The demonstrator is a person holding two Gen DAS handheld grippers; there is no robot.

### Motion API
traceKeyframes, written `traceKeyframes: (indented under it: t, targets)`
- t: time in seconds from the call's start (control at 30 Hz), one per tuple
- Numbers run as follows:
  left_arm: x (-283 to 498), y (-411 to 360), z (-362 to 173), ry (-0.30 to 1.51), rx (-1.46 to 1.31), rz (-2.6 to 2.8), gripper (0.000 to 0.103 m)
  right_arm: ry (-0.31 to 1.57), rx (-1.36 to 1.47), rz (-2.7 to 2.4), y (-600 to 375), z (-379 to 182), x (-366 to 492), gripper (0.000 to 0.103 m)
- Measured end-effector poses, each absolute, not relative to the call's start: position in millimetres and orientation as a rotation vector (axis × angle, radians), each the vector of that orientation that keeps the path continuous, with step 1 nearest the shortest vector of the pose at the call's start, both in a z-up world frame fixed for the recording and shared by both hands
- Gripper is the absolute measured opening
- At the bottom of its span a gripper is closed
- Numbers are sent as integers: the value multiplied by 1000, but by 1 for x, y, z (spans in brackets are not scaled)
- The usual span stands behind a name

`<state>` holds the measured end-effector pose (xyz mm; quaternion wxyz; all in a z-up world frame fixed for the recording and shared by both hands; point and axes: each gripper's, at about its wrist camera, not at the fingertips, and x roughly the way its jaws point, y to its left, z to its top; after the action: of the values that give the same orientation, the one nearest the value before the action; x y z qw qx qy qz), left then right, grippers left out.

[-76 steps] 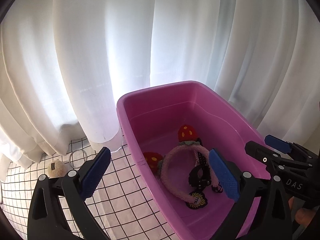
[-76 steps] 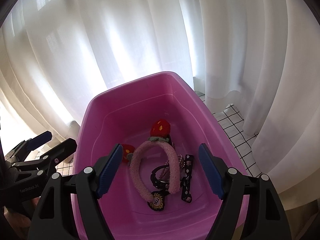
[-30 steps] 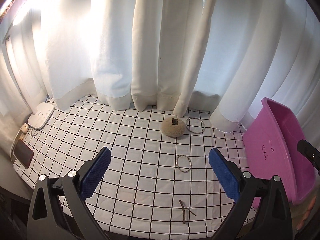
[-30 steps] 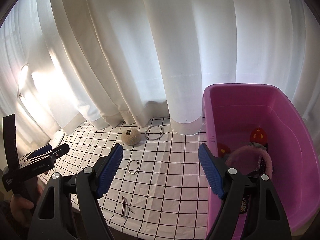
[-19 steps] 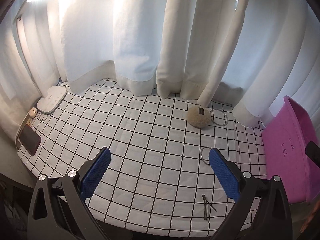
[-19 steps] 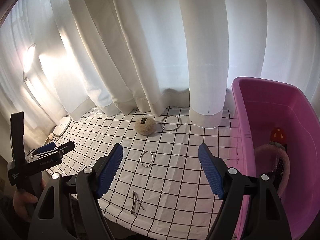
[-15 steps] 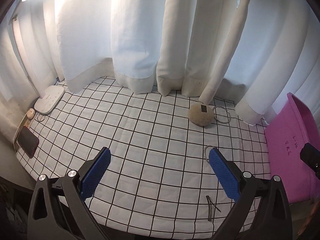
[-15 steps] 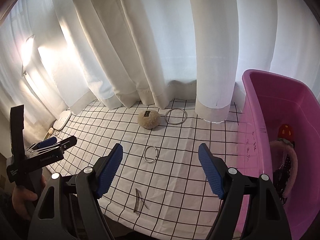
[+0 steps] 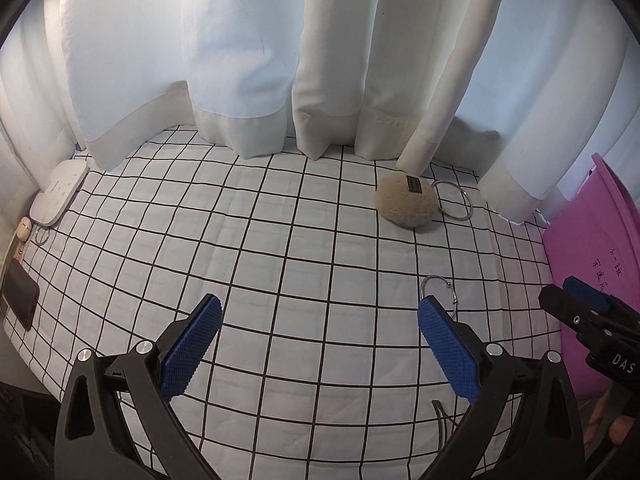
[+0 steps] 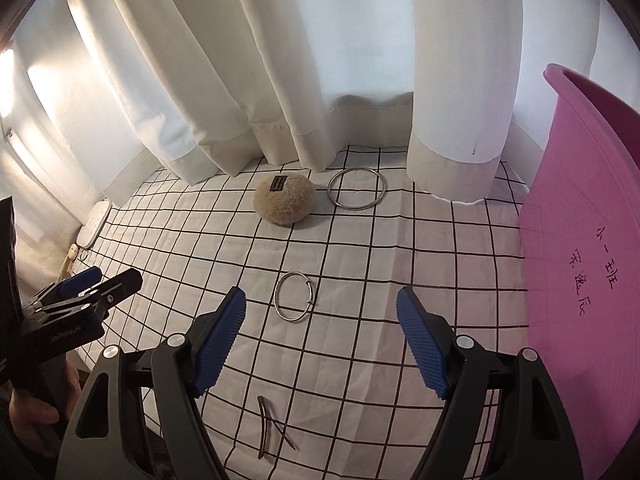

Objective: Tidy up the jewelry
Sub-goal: 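Move left gripper to the small silver hoop while right gripper approaches the large silver hoop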

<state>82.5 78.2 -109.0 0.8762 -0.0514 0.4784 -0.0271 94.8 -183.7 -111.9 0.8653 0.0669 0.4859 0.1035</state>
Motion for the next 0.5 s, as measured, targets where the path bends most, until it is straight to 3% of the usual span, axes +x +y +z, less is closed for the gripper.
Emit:
traceKeyframes:
  t: [0.27, 0.5]
  targets:
    - [75, 67, -142, 1050, -100, -91, 97, 1054, 130, 234, -168, -145, 126, 74]
    - [125, 59, -140, 994, -101, -98, 97, 1025, 163, 166, -188, -151, 171, 74]
